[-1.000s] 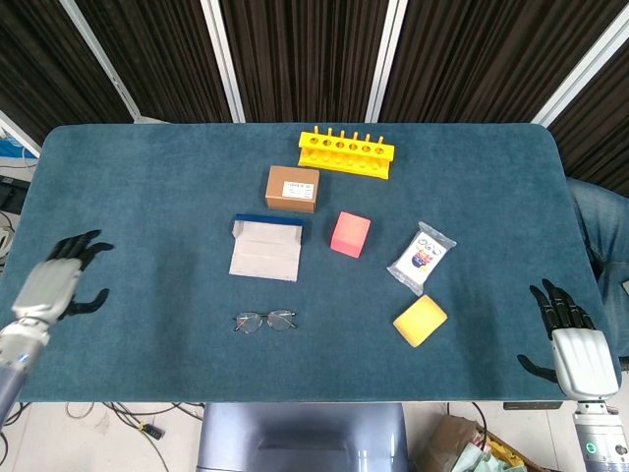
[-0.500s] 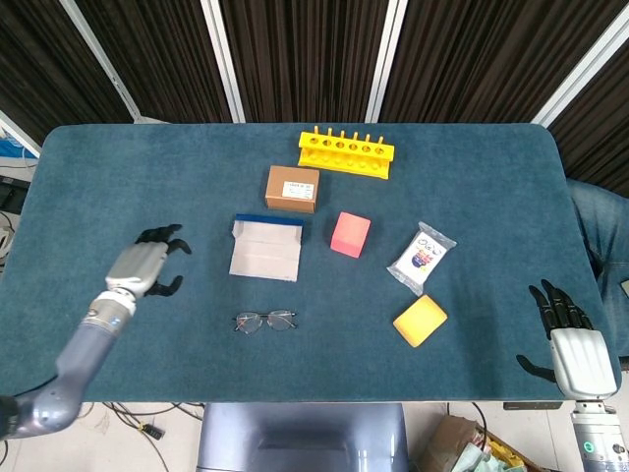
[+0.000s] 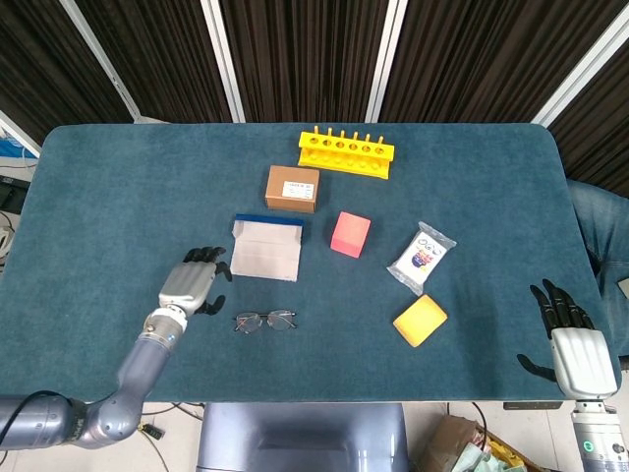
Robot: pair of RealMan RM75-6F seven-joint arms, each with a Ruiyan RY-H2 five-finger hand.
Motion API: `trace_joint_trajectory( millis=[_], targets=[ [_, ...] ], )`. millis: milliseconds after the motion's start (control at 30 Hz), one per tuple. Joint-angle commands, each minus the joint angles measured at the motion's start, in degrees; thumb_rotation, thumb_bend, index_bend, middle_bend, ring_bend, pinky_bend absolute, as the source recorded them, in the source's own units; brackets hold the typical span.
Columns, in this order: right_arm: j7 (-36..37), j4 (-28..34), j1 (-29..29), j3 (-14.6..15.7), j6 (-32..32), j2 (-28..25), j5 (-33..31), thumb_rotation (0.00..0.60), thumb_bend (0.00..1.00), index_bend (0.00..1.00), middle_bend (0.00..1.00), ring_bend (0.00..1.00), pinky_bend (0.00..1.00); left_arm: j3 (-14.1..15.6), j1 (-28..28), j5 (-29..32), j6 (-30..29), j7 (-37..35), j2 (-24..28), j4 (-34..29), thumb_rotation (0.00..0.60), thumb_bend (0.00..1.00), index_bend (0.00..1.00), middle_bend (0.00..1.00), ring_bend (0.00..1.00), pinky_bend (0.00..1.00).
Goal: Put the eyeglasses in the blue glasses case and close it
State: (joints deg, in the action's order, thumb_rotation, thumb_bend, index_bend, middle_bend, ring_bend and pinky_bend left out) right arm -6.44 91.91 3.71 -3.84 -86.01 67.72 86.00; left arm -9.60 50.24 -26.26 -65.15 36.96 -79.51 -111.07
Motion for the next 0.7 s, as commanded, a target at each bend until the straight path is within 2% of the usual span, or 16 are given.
trace_joint_trajectory(
  millis=[33,267,567,700],
  targets=[
    [0.05,0.00,0.00,-0.05,-0.01,-0.04,-0.05,0.600,0.13,0.00,0.00,0.10,0.22,0.45,0.72,0.79,-1.36,1.00,-2.52,0.46,0.600,0.40,0.40,0.09,0.00,0.00],
    [0.22,-0.05,0.09,-0.17,0.11,-0.13,-0.22,0.600,0.13,0.00,0.00,0.10,0.22,1.12,-0.04,-0.42,-2.71,-0.56,-6.11,1.66,0.600,0.40,0.43,0.11,0.00,0.00],
    [0.15,0.11,0.08,-0.27,0.18,-0.21,-0.53,0.600,0.13,0.00,0.00,0.10,0.22,2.01,0.35,-2.30,-1.75,-0.08,-9.12,4.36,0.600,0.44,0.41,0.10,0.00,0.00],
    [0.10,0.15,0.12,-0.28,0.37,-0.23,-0.70,0.600,0.13,0.00,0.00,0.10,0.22,2.49,0.48,-2.74,-1.81,0.55,-10.18,5.11,0.600,0.39,0.38,0.10,0.00,0.00]
  ],
)
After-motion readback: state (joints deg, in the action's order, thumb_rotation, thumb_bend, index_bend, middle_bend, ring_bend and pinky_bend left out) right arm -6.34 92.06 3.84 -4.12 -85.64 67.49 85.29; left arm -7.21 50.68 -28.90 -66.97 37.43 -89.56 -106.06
